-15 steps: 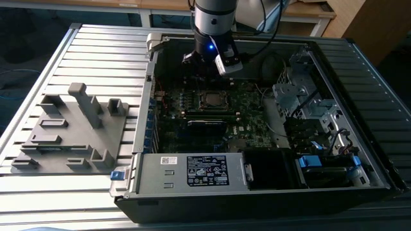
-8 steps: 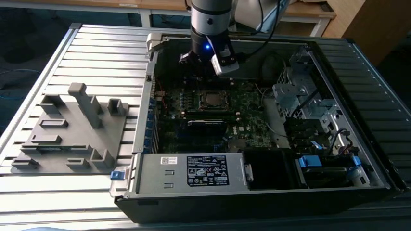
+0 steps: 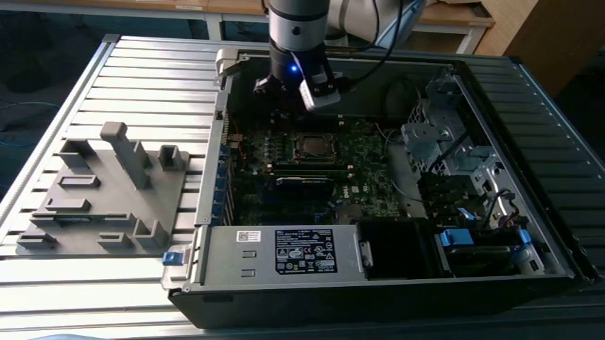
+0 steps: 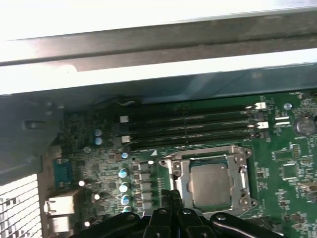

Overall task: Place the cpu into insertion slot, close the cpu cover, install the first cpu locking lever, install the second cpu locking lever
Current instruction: 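Install the first cpu locking lever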

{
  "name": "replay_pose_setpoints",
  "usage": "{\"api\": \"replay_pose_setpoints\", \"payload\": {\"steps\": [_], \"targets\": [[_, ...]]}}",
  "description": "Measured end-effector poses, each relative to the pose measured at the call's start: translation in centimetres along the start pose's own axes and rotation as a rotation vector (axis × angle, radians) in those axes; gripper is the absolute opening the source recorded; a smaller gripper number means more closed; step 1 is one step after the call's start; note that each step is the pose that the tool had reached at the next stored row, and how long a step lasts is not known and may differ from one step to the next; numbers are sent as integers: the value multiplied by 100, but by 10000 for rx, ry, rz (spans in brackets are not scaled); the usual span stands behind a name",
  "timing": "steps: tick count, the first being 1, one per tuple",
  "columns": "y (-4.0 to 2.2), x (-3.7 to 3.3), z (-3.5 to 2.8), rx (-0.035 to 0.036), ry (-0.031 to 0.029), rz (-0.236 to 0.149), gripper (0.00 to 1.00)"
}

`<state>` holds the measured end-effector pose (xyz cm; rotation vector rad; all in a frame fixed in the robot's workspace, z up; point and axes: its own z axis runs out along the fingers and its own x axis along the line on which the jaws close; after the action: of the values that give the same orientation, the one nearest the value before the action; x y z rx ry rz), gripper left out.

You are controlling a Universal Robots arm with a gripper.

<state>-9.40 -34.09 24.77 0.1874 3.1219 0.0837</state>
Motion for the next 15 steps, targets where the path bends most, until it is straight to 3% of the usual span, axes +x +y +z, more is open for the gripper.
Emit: {"api": "replay_pose_setpoints", "payload": {"steps": [4, 8, 11, 14, 15], "targets": [[-7, 56, -1, -1, -1, 0, 11], [-8, 58, -2, -24, 4, -1, 11], [-12, 57, -1, -333, 40, 5, 11], [-19, 56, -1, -561, 66, 9, 11], [-21, 56, -1, -607, 72, 10, 11]]}}
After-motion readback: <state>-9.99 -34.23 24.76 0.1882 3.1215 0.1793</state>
